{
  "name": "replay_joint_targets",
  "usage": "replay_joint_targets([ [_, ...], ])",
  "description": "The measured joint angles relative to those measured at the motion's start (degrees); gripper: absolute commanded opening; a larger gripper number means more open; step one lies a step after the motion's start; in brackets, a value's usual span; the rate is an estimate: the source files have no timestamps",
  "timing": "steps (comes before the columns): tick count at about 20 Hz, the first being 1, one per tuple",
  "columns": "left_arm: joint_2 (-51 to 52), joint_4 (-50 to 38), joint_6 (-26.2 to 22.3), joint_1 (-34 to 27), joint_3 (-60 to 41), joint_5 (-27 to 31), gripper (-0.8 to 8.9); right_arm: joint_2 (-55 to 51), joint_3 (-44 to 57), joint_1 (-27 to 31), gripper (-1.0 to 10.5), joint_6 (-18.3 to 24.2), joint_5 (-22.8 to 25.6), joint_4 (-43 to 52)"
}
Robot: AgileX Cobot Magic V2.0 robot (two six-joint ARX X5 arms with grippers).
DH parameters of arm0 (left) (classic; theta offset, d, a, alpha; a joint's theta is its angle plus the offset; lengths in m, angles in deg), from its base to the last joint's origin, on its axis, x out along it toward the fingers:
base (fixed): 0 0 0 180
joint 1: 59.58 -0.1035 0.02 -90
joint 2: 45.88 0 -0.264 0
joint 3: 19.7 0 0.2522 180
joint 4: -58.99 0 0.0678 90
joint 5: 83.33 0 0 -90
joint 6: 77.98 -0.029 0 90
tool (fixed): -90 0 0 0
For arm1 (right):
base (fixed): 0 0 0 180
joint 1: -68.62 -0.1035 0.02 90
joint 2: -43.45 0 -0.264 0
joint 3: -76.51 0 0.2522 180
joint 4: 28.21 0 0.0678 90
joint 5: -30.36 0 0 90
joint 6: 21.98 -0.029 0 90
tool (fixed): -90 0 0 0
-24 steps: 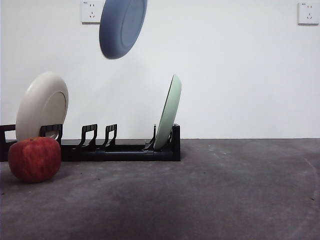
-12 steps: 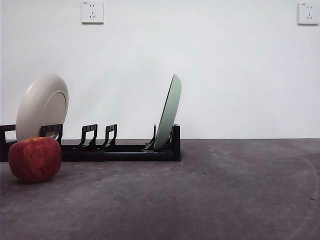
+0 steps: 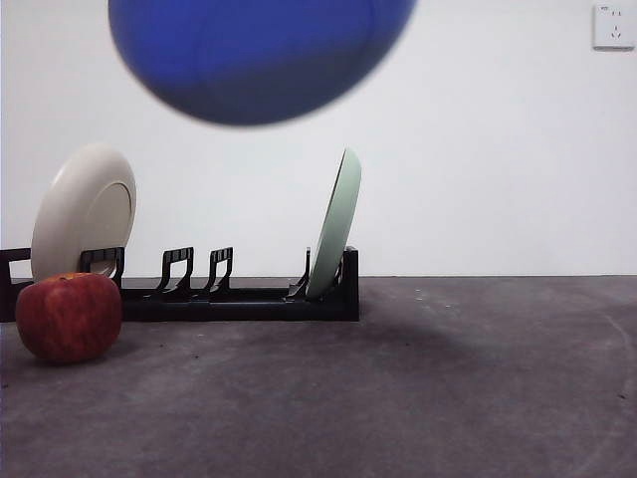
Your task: Take the blue plate from the plate rack,put the plate on the table,take the apple from the table,put the apple in the plate
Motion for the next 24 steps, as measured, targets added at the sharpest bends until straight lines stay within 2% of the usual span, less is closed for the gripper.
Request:
replay_joint_targets([
  [5,-6.08,-0.20,0.85,4.90,-5.73,8.50,-0.06,0.00,0.00,0.00,0.0,0.00,0.02,0.07],
  [10,-13.07,-0.39,2.43,5.86,-7.21,9.51,-0.06,0.00,0.00,0.00,0.0,0.55,0.02,0.00],
  [13,-14.34,-1.79,4.15,5.81,-10.10,15.37,-0.06,0.00,0.00,0.00,0.0,0.96,0.02,-0.04],
  [17,-14.36,-9.97,4.55,4.92,-14.56,14.21,-0.06,0.00,0.00,0.00,0.0,1.95,0.02,-0.02],
  [22,-14.36,-12.63,4.96,2.67,-17.29,14.16,-0.07,0.00,0.00,0.00,0.0,2.56,0.02,-0.02],
  [24,-14.38,-16.26,4.79,1.09,-18.82,11.17,-0.07,0.00,0.00,0.00,0.0,2.56,0.02,-0.02],
])
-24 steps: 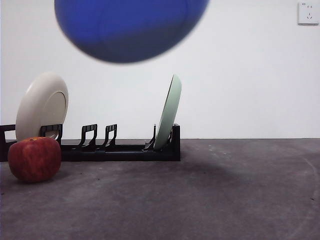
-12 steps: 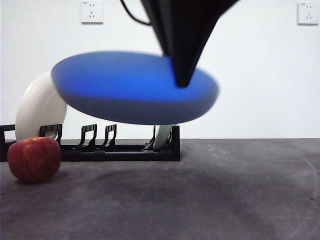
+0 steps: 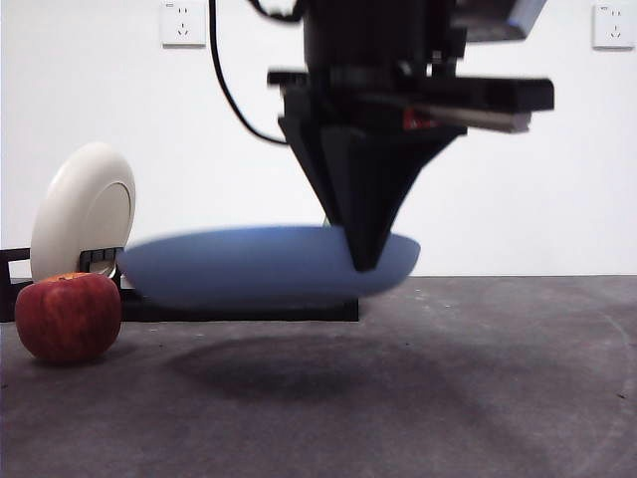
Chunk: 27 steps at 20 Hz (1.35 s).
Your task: Take the blue plate from the plate rack,put the plate on the table,take the apple from the table,put the apple in the plate
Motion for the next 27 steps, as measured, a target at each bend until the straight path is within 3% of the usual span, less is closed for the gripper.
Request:
replay_joint_targets([
  [8,-0.17,-1.20,-0.09,-2.93,-0.17,-7.93,-0.08,0.00,0.00,0.00,0.0,0.02,0.00,0.22],
  [14,-3.30,-0.07,-0.48,-3.52,-0.17,-7.93,0.03,0.00,0.00,0.00,0.0,0.00,0.00,0.22],
  [15,-3.30,-0.09,-0.48,-3.52,-0.17,-7.96,0.31,0.00,0.00,0.00,0.0,0.00,0.00,0.22],
  [17,-3.30,-0.07,-0.46,-3.52,-0.17,-8.24,2.21,0.00,0.00,0.00,0.0,0.00,0.00,0.22],
  [19,-3.30,-0.04,-0.48,-3.54,-0.17,-8.66,3.49,0.00,0.00,0.00,0.0,0.02,0.00,0.22],
  [27,-3.23,1.62,-0.46,-3.58,-0.17,-9.92,3.44,0.00,0.00,0.00,0.0,0.00,0.00,0.44],
])
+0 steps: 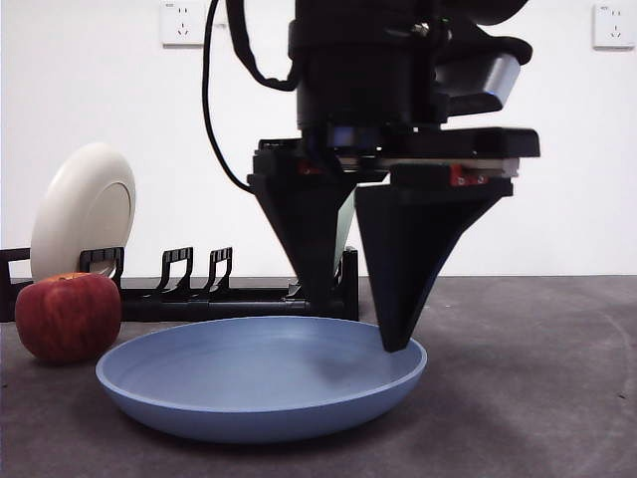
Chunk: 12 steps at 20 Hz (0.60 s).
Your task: Take the blue plate from the plate rack,put the plate on the table,take the apple from the table,put the apple in the plate
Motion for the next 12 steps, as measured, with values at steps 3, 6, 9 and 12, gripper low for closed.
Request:
replay_joint_targets([
  [3,3.15,2.69,-0.07,0.04,0.00,-1.51,3.28,0.00,0.00,-0.04,0.0,-0.02,-2.36,1.29],
  [6,10.67,7.19,-0.11,0.11,0.00,-1.64,0.10,0.00,0.00,-2.80,0.8,-1.07,-3.63,3.56],
  [9,18.91,9.31,-0.04,0.09,0.00,-1.64,-0.09,0.00,0.00,-8.72,1.1,-4.15,-3.52,8.57],
  [12,28.33,12.79,1.33,0.07,0.00,-1.40,-0.09,1.01,-0.59,-16.74,3.7,-8.11,-0.70,14.16],
])
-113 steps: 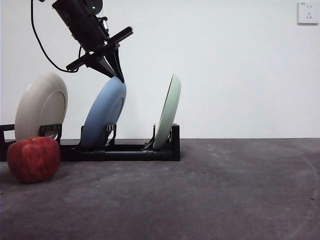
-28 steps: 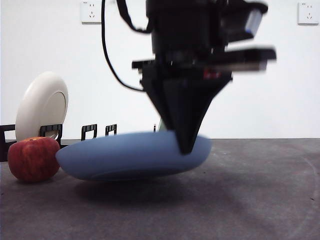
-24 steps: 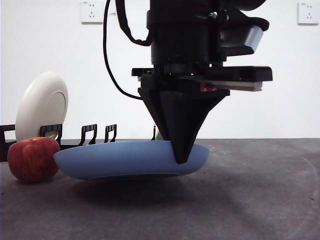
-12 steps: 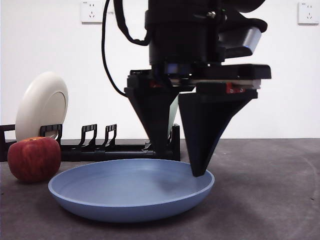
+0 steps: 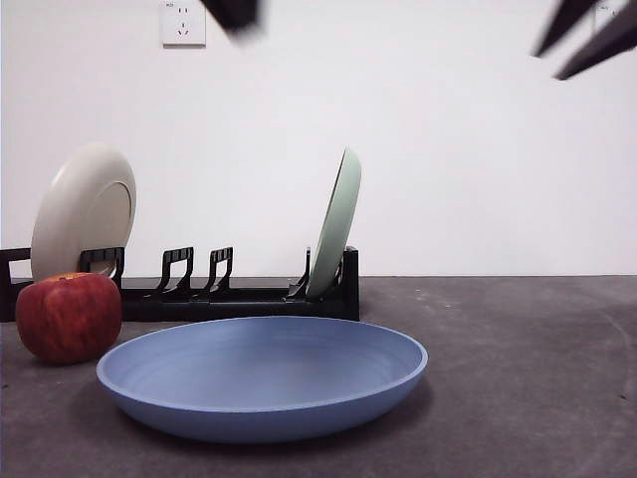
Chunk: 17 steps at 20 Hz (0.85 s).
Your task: Take the blue plate from the plate rack,put the plate on the table,take the apple from the table,put the apple in the plate
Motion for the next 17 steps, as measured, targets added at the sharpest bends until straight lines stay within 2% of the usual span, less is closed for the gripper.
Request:
replay_joint_targets([
  [1,2.97,1.16,0.87,-0.15,0.00,0.02,-0.09,1.09,-0.76,-2.78,4.9,-1.09,1.88,1.05],
  [2,5.68,1.33,1.81,-0.37,0.00,0.02,-0.09,2.47,-1.95,-5.57,5.5,-2.05,3.58,1.70],
  [6,14.03,1.29,4.76,-1.05,0.00,0.24,-0.09,11.67,-10.40,-14.97,5.7,-3.32,7.39,1.68],
  [9,18.25,1.29,5.79,-1.55,0.00,0.26,-0.09,20.68,-19.28,-20.35,7.0,-3.48,9.92,1.09],
  [15,25.81,1.29,7.26,-4.33,-0.28,4.35,-0.09,39.12,-36.61,-29.16,7.3,0.63,10.75,-0.92],
  [17,29.09,1.33,7.91,-5.88,-2.05,4.55,-0.09,44.50,-42.07,-31.26,7.3,0.92,13.05,-1.05],
])
